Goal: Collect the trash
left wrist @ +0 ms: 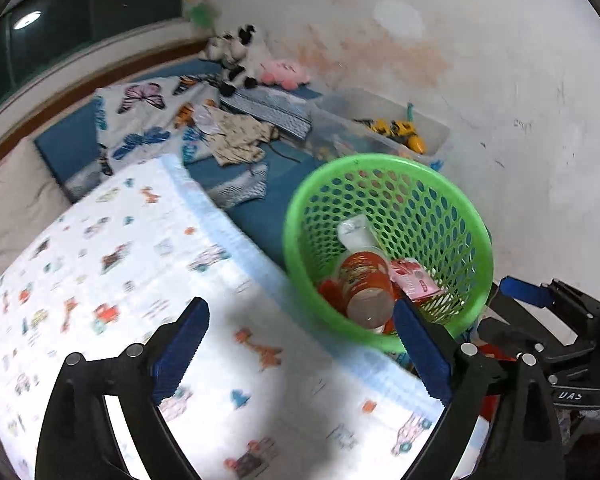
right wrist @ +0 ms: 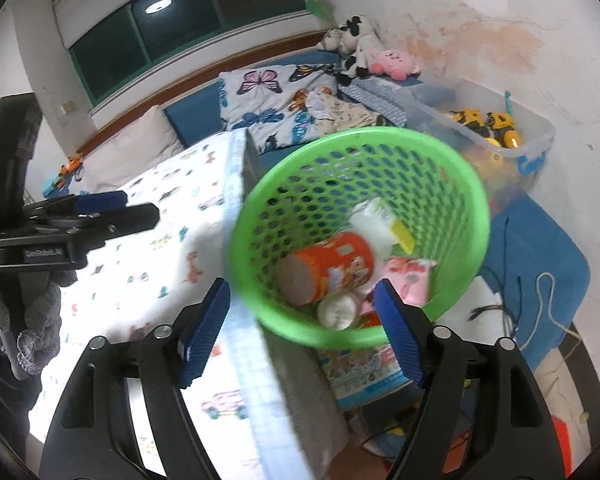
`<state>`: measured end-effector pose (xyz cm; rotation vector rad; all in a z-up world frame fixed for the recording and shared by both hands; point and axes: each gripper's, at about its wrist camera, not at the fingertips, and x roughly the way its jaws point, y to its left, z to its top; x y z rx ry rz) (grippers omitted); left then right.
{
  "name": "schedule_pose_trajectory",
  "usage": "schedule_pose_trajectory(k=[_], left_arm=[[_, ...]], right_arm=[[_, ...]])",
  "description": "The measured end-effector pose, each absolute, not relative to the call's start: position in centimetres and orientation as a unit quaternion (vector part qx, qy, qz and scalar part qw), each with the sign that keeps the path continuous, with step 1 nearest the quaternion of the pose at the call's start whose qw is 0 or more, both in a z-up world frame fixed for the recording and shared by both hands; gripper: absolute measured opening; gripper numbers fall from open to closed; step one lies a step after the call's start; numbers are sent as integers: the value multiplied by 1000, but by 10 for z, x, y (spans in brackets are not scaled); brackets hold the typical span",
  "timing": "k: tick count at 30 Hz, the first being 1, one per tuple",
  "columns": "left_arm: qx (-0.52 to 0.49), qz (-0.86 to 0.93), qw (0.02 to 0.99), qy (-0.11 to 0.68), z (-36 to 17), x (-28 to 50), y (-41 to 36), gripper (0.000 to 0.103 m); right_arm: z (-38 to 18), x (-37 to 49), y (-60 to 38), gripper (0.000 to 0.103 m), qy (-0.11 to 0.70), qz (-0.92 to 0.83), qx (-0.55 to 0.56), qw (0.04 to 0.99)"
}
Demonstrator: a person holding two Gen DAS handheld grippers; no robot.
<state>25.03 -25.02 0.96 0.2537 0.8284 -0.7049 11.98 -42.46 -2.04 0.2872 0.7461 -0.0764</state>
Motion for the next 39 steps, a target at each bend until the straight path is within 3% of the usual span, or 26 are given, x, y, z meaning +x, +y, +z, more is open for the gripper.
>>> schedule_pose_trajectory(k=[5,25,39], left_arm=[[97,-315,864,382,17,235,-210,93],[57,-215,907,357,12,174,-96,95],[41,-180,925,332,11,139,-61,95]], right_arm=[[-16,111,-395,85,356,-37,122,926],[-1,83,-324,90,344,-30,72,936],[3,67,-299,96,333,-30,59,941]])
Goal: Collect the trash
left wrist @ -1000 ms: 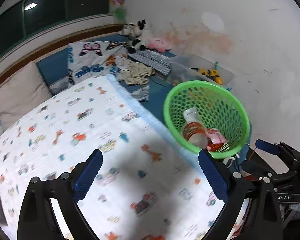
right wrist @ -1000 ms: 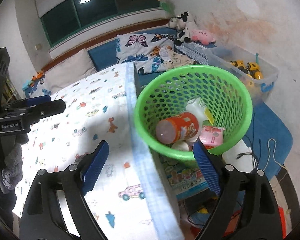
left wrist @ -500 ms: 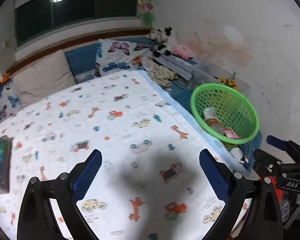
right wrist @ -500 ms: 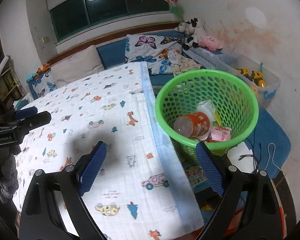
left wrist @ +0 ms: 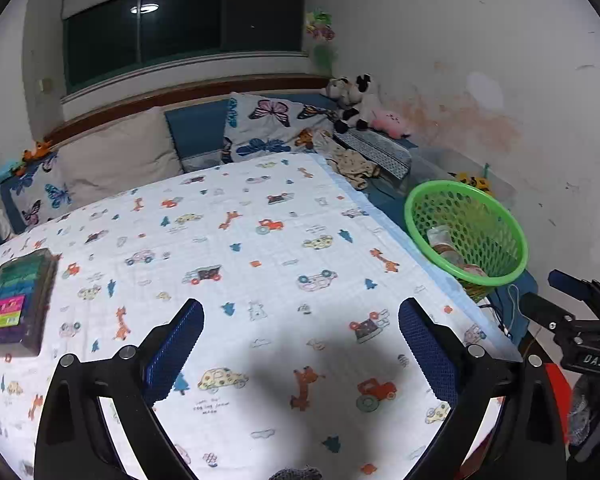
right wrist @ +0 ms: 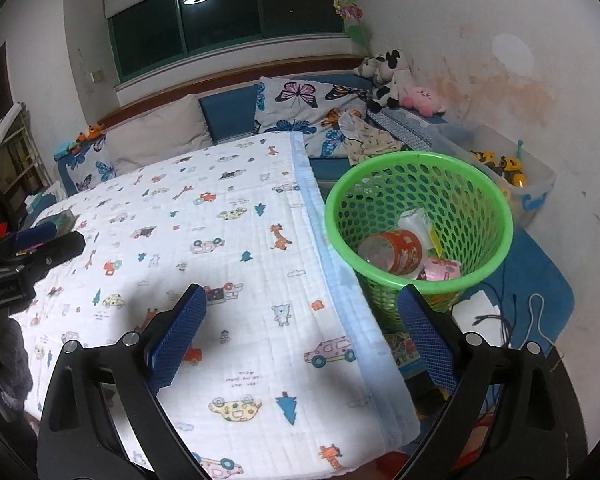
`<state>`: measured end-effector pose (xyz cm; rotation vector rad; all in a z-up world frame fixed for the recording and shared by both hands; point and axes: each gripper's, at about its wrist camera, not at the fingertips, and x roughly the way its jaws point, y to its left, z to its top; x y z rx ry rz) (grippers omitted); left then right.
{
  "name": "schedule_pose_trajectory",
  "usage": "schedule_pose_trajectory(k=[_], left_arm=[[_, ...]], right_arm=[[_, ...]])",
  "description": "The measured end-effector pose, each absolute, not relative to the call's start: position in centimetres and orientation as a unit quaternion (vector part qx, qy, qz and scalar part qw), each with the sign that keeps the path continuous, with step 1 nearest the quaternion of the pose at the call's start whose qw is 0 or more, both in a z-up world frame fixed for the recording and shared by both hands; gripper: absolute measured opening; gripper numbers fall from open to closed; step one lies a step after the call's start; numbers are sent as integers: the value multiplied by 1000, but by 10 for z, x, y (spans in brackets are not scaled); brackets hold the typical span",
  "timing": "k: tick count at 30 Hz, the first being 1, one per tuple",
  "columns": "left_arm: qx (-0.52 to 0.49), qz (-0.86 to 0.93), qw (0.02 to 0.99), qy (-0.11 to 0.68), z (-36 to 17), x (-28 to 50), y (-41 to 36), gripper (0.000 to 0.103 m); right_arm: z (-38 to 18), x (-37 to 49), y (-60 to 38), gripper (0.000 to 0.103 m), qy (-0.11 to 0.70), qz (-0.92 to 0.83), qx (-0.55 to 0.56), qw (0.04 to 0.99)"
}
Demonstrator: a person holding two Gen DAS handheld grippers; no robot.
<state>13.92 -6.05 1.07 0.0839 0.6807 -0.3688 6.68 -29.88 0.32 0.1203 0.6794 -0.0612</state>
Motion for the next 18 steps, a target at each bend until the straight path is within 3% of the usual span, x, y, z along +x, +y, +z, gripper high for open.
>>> schedule_pose_trajectory(k=[18], left_arm=[[27,-142,936,322,4,122,-43,95]], right_arm=[[3,58,-291,96,331,-23,72,940]])
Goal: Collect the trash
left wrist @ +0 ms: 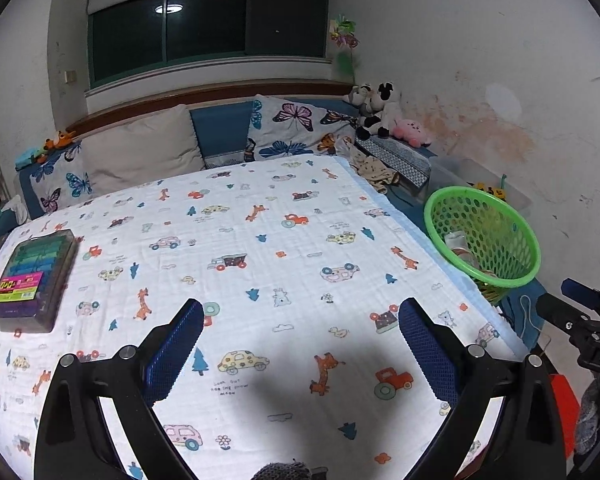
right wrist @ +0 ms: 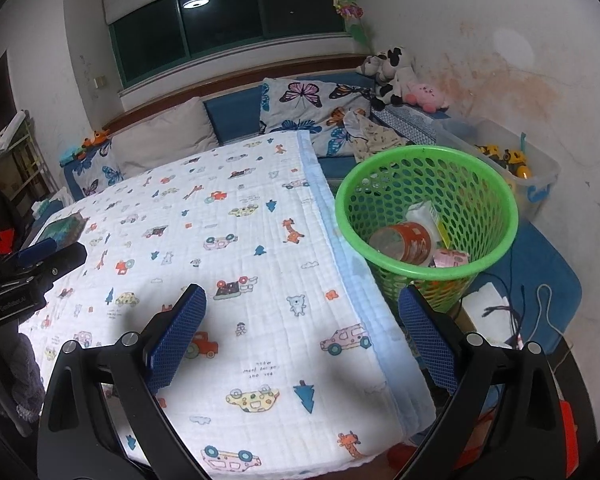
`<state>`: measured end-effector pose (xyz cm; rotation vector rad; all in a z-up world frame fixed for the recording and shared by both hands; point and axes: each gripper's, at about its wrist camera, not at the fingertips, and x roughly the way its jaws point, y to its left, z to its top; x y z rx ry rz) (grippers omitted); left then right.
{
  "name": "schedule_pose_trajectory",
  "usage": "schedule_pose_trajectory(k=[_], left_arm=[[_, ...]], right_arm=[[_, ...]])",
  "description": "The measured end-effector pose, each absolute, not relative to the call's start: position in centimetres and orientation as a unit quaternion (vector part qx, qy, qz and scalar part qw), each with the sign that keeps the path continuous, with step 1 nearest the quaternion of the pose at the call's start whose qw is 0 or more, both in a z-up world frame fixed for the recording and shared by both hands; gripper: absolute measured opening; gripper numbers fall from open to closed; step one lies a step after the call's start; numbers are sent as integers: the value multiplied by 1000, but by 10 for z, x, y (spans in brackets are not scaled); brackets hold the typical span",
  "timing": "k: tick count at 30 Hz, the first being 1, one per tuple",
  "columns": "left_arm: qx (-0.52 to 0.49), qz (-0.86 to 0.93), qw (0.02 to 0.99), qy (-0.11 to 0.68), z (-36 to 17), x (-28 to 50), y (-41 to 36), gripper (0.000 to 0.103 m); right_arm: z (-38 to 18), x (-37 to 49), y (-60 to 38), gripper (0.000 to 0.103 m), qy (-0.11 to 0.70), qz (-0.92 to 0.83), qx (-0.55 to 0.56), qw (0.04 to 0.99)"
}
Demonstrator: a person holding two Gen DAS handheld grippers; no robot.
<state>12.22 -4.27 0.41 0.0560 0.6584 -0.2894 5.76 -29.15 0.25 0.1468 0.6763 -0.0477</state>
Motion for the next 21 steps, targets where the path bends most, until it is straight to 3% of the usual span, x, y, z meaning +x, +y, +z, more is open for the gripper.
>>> schedule_pose_trajectory(k=[21], left_arm=[[29,-136,941,307,7,108,-45,95]], right_arm=[[4,53,-291,97,328,-19,84,941]])
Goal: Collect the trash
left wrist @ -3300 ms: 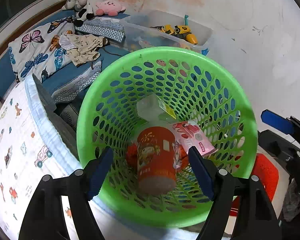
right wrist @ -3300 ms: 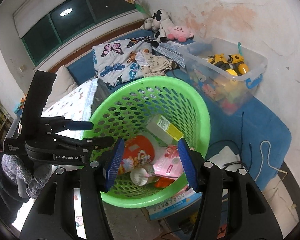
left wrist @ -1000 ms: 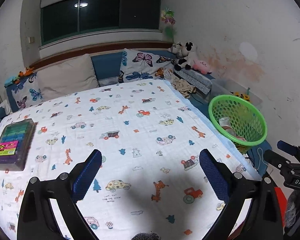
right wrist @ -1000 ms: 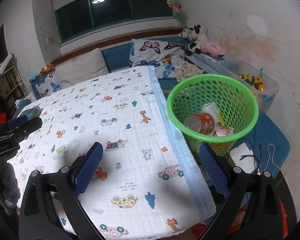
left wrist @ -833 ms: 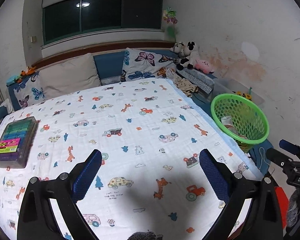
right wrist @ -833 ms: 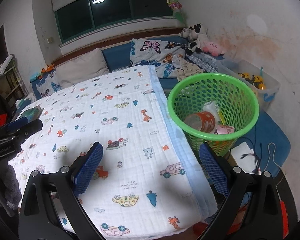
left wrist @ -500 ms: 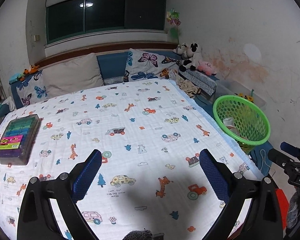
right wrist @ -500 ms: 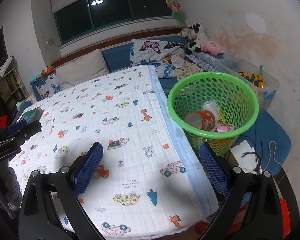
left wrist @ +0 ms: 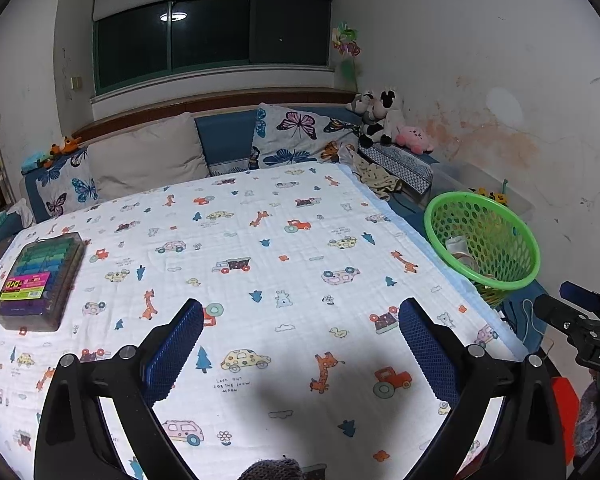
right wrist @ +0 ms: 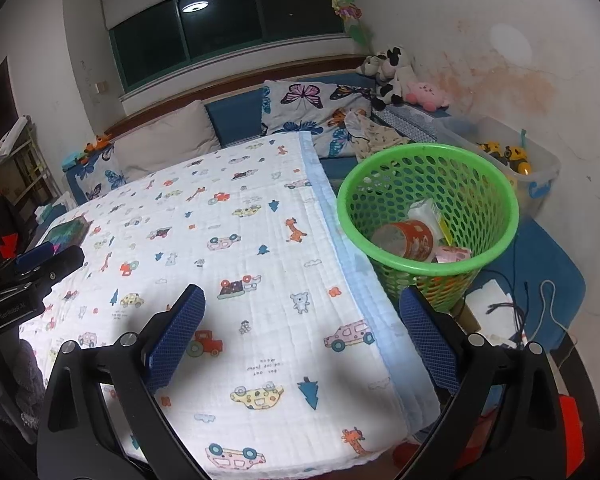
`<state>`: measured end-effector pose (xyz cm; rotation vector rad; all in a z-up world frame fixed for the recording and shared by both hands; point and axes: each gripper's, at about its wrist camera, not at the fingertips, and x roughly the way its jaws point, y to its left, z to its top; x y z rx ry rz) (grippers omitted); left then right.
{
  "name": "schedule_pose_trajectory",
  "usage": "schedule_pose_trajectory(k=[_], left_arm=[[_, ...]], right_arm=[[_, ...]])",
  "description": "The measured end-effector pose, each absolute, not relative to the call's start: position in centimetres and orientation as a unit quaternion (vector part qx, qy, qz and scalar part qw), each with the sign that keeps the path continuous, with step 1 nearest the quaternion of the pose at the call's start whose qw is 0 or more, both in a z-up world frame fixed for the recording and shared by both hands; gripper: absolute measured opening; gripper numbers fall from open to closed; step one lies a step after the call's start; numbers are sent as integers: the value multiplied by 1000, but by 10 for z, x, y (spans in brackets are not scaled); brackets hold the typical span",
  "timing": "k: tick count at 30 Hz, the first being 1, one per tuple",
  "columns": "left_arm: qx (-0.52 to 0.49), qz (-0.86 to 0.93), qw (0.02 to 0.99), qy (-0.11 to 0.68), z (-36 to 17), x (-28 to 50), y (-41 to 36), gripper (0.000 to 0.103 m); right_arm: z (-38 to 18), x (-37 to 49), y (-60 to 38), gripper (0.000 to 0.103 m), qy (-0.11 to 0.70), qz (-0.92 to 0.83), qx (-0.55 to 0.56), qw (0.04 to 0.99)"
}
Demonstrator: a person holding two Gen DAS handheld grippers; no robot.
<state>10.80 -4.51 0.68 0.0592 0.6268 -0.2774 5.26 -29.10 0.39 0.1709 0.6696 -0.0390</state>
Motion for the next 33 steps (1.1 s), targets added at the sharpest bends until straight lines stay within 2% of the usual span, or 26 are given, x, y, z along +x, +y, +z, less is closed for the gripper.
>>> schedule_pose_trajectory(k=[33], left_arm=[[18,-92,959,266,17,91,-29,95]], right_arm=[[9,47,-277,98,300,14,59,952]])
